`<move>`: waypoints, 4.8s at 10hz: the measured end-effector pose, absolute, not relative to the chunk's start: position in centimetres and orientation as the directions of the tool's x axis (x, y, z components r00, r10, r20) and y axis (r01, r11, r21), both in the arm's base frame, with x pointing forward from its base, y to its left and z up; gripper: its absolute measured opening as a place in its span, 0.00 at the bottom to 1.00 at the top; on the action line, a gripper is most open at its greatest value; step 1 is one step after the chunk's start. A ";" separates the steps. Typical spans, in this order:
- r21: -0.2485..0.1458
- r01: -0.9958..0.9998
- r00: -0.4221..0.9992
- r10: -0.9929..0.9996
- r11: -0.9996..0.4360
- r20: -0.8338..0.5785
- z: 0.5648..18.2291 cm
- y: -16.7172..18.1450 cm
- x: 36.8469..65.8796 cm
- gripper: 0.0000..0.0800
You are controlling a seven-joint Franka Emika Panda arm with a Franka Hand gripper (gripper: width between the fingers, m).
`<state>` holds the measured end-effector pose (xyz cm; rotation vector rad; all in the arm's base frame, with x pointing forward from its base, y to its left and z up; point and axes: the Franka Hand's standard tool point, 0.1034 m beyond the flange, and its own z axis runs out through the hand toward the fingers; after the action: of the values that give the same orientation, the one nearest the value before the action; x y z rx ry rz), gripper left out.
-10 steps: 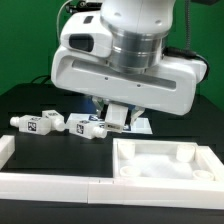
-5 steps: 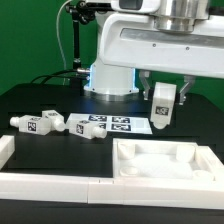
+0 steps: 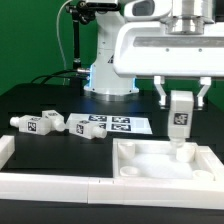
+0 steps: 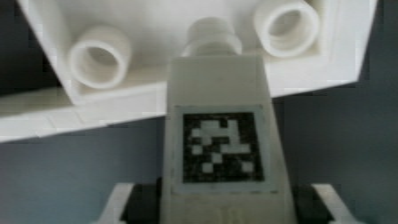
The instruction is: Assemble one leg
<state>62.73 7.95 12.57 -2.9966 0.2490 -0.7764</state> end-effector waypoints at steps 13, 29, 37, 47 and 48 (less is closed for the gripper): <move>0.000 -0.081 0.793 -0.065 -0.997 0.605 11.4 10.5 63.8 0.36; 0.032 -0.056 0.779 -0.024 -0.998 0.627 8.4 11.5 63.7 0.36; -0.007 -0.096 0.872 -0.087 -0.995 0.482 9.5 10.9 64.4 0.81; -0.031 -0.195 0.976 -0.197 -0.980 0.089 8.6 11.1 63.9 0.48; -0.031 -0.196 0.976 -0.198 -0.980 0.089 8.6 11.1 63.9 0.48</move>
Offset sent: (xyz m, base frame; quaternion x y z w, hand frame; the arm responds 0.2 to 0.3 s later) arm 0.0000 0.0000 0.0000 0.0000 0.0000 0.0000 1.0000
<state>63.87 11.10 8.62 -3.1013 0.3085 -0.1430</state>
